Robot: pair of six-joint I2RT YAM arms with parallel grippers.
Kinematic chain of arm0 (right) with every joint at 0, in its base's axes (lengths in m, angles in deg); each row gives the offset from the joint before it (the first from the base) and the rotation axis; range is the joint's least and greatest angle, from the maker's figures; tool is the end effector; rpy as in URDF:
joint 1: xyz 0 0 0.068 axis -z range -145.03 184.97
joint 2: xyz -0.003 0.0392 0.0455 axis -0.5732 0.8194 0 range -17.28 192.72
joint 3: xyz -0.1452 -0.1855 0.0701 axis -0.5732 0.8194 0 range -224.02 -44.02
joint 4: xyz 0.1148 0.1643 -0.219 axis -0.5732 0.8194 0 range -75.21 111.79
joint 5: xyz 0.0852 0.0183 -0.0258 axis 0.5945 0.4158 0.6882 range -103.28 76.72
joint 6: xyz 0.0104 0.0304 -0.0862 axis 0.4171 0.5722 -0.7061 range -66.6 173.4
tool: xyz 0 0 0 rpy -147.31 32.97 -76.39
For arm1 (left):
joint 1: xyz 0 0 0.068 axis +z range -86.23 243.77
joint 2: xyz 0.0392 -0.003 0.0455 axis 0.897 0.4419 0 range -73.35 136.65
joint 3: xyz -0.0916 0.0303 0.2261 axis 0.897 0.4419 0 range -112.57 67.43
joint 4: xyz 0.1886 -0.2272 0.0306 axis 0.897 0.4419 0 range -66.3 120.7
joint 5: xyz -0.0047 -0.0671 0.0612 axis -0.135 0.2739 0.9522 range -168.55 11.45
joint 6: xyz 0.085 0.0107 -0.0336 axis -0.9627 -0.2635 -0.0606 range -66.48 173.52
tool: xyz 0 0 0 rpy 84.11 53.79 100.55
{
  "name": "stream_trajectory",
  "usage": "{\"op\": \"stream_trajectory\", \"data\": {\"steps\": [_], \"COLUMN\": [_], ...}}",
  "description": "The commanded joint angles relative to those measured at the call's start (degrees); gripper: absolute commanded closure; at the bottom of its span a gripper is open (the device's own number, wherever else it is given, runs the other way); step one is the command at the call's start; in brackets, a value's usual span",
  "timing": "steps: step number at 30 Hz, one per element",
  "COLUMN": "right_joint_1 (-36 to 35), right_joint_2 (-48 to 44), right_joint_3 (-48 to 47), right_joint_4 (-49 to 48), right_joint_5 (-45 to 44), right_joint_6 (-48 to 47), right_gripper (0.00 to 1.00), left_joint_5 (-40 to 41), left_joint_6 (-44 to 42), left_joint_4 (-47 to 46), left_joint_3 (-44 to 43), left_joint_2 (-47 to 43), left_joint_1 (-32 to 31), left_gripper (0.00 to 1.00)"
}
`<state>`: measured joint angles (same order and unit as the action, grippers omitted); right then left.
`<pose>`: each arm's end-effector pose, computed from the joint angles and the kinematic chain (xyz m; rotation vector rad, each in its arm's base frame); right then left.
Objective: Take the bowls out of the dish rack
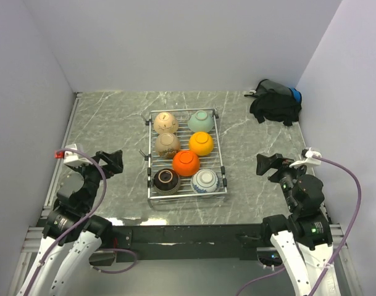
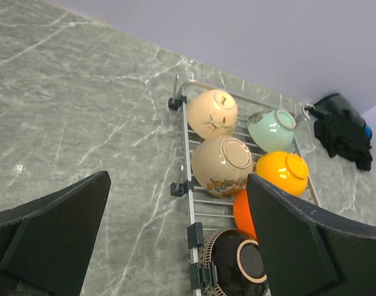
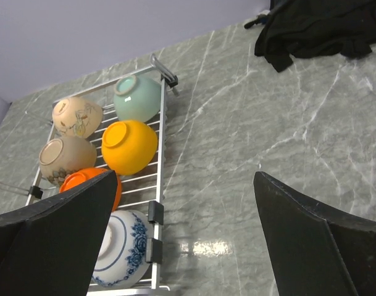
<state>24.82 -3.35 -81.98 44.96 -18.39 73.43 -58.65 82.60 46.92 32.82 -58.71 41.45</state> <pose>0.1784 0.0245 0.3234 0.2125 1.6743 0.3218 0.1847 -0.0454 0.3174 -0.3630 1.5989 -0.4071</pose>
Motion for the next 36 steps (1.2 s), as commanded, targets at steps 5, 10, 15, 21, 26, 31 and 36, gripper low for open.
{"op": "stream_trajectory", "data": {"steps": [5,10,15,21,26,31,36], "right_joint_1": [-0.4,-0.3,-0.6,-9.7,-20.6,-27.8,-35.7], "right_joint_2": [5.0,16.3,26.0,28.3,26.8,26.8,31.4], "right_joint_3": [-3.6,-6.7,-7.7,-3.7,-1.0,0.0,2.5], "right_joint_4": [1.6,4.0,7.3,11.8,16.0,18.3,13.4], "right_joint_5": [4.9,8.4,20.6,22.3,14.8,13.1,11.1], "right_joint_6": [2.2,2.9,2.9,9.9,17.4,21.3,24.3], "right_gripper": [0.0,0.0,0.0,0.0,0.0,0.0,0.0], "left_joint_5": [-3.6,-3.5,-4.5,-4.3,-4.3,-5.7,-6.2], "left_joint_6": [-2.0,-2.0,-2.3,-2.2,-2.0,-2.2,-2.3], "left_joint_4": [-1.8,-1.5,-1.7,-1.1,-1.2,-1.6,-1.8], "left_joint_3": [-1.4,-1.5,-1.4,-1.9,-1.9,-1.5,-1.6], "left_joint_2": [3.8,4.4,5.2,7.3,7.2,7.1,7.3], "left_joint_1": [0.1,0.4,0.5,1.1,1.8,3.2,4.1], "left_gripper": [0.01,0.01,0.01,0.01,0.01,0.01,0.0]}}
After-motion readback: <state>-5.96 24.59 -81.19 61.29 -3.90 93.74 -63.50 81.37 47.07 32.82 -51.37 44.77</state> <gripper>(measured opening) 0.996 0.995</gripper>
